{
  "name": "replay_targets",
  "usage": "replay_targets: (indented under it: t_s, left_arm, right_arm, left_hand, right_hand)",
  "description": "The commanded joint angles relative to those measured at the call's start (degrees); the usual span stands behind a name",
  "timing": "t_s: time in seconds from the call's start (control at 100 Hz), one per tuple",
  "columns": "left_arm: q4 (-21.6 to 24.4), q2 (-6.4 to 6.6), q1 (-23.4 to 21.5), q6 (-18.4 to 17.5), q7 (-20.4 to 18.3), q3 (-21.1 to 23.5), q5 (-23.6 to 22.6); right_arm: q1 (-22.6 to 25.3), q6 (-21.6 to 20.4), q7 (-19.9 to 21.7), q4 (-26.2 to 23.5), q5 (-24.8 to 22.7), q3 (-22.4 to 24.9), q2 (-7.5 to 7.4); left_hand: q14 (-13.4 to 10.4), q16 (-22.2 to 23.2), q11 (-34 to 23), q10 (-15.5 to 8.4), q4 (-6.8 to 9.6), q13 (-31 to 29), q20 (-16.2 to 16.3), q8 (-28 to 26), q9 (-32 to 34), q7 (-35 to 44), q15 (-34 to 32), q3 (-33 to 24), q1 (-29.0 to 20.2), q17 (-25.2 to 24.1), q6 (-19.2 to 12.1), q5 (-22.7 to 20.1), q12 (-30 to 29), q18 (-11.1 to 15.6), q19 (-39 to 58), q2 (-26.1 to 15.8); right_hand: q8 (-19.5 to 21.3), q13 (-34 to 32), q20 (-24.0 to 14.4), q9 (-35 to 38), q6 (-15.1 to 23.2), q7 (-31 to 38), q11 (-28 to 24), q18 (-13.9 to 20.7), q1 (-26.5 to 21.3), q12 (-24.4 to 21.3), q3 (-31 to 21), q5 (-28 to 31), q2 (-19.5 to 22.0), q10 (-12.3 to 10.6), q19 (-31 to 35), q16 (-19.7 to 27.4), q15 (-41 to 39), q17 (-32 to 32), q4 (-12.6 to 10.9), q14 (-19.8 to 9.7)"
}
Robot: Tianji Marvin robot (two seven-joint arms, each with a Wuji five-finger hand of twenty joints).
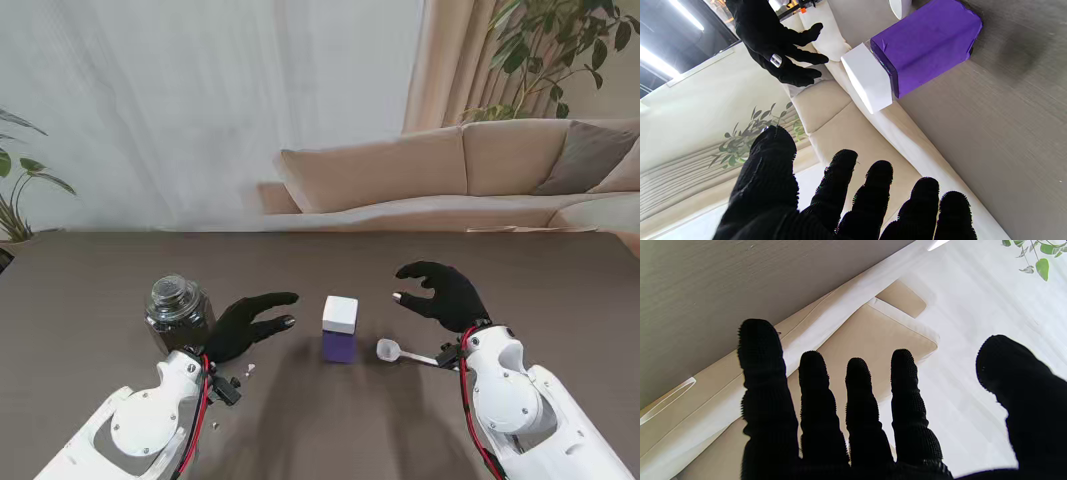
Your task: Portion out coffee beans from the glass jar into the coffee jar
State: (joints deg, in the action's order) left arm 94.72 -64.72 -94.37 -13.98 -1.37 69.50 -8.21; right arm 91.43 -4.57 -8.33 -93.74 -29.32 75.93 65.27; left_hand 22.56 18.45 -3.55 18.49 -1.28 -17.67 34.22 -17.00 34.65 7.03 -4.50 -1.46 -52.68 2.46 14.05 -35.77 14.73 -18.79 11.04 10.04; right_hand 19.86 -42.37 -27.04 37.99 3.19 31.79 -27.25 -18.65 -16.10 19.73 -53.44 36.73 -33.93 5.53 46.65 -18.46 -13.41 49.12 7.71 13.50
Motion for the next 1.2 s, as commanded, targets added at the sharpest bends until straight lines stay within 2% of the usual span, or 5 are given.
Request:
replay_targets:
  t_s: [0.0,0.28,0.47,0.76,1.19]
  left_arm:
    - [0.6,-0.25,-0.3,0.4,-1.0,0.0,0.0]
    - [0.9,-0.21,-0.5,0.3,-1.0,0.4,-0.1]
    - [3.7,0.12,-1.2,-0.8,-1.5,1.9,-0.8]
    - [11.2,1.44,-2.4,-0.4,-5.9,8.5,-3.4]
    - [18.6,2.5,-8.0,-0.7,-7.8,21.2,-14.9]
  right_arm:
    - [0.4,0.0,1.1,-0.5,0.1,-0.1,-0.01]
    - [0.4,0.2,1.5,-0.5,0.3,-0.3,-0.05]
    - [-0.2,0.8,1.7,-0.3,0.7,-0.6,-0.01]
    - [-0.9,1.2,1.5,0.3,1.7,-0.9,0.19]
    - [-0.9,0.9,3.1,0.5,1.9,-1.1,-0.14]
  left_hand:
    - [-1.2,-0.5,0.2,-1.3,0.41,1.3,-0.3,0.3,-1.4,-0.4,0.8,1.1,0.0,-1.0,-1.6,0.4,-0.7,2.1,-1.3,0.3]
    - [-1.1,-0.5,0.1,-1.2,0.41,1.3,-0.3,0.3,-1.1,-0.3,0.8,0.9,-0.1,-1.1,-1.2,0.1,-0.7,2.2,-1.3,0.3]
    - [-1.0,-0.5,0.0,-0.8,0.42,1.0,-0.2,0.2,-0.5,0.0,0.7,0.8,-0.1,-0.9,-0.9,-0.8,-0.7,1.9,-1.2,0.1]
    - [-1.1,-0.5,0.0,-0.8,0.39,0.8,-0.3,0.2,-0.3,0.0,0.7,0.8,0.0,-0.6,-1.0,-1.0,-0.6,2.0,-1.2,-0.1]
    - [-2.0,-0.5,0.0,-1.1,0.34,0.9,-0.5,0.1,-0.3,0.2,0.6,0.5,0.1,-0.9,-1.2,-1.3,-0.5,2.3,-1.4,0.1]
  right_hand:
    - [1.1,-0.4,-0.9,0.7,0.0,-0.4,0.4,-1.1,-0.1,0.3,0.4,0.8,0.7,0.8,1.6,-0.3,0.4,-30.5,-1.5,-0.6]
    - [1.2,-0.3,-0.8,0.5,-0.1,-0.5,0.5,-1.2,-0.1,0.3,0.4,0.7,0.7,1.1,1.5,-0.3,0.5,-30.8,-1.4,-0.6]
    - [1.2,-0.2,-0.8,0.6,-0.2,-0.6,0.4,-1.2,-0.1,0.4,0.4,0.6,0.9,1.1,1.4,-0.3,0.4,-30.9,-1.5,-0.5]
    - [1.2,-0.1,-0.8,0.6,-0.5,-0.6,0.4,-1.3,0.0,0.4,0.5,0.8,1.3,1.3,1.3,-0.3,0.5,-31.2,-1.5,-0.5]
    - [1.3,0.0,-0.9,0.6,-0.7,-0.8,0.5,-1.2,0.3,0.3,0.8,1.0,2.0,1.4,1.0,-0.3,0.5,-31.4,-1.7,-0.4]
